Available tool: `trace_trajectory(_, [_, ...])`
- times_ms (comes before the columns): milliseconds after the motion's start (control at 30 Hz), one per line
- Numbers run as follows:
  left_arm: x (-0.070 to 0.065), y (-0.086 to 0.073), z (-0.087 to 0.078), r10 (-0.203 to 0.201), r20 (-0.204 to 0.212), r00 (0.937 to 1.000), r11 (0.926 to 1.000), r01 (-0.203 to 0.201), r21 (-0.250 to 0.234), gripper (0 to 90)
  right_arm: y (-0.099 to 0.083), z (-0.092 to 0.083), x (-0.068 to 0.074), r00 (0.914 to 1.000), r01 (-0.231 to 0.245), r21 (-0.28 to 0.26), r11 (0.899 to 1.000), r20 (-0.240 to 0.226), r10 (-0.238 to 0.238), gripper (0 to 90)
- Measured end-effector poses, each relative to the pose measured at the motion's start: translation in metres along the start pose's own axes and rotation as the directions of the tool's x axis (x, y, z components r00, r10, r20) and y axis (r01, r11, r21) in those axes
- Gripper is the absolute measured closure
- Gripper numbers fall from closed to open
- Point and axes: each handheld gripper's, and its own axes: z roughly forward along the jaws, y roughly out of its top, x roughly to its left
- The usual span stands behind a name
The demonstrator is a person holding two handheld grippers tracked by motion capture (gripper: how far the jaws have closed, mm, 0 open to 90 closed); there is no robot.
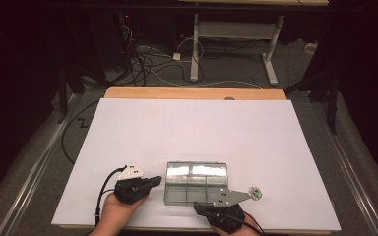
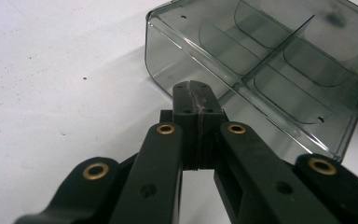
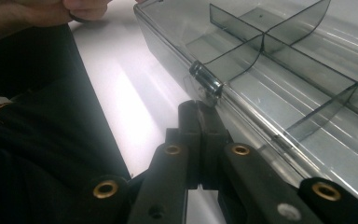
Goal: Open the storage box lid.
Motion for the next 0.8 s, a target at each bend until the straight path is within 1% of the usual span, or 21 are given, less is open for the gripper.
trace_trajectory(267, [-0.0002, 0.0003, -0.0002, 0.0, 0.005, 1.0, 1.0, 0.0, 0.0, 87.7, 0.0001, -0.0007, 0.0007, 1.0, 0.001, -0.011, 1.0, -0.004, -0.001, 90.0])
trace_trajectory(700, [-0.0004, 0.0005, 0.0, 0.002, 0.004, 1.0, 1.0, -0.002, 0.002, 87.7, 0.0007, -0.0018, 0.0013, 0.9999, 0.0, -0.014, 1.0, -0.011, -0.001, 90.0])
trace_trajectory(800, [-0.0004, 0.0004, 0.0001, 0.003, 0.003, 1.0, 1.0, -0.003, 0.002, 87.7, 0.001, -0.0023, 0.0014, 0.9999, 0.002, -0.023, 1.0, -0.011, -0.002, 90.0])
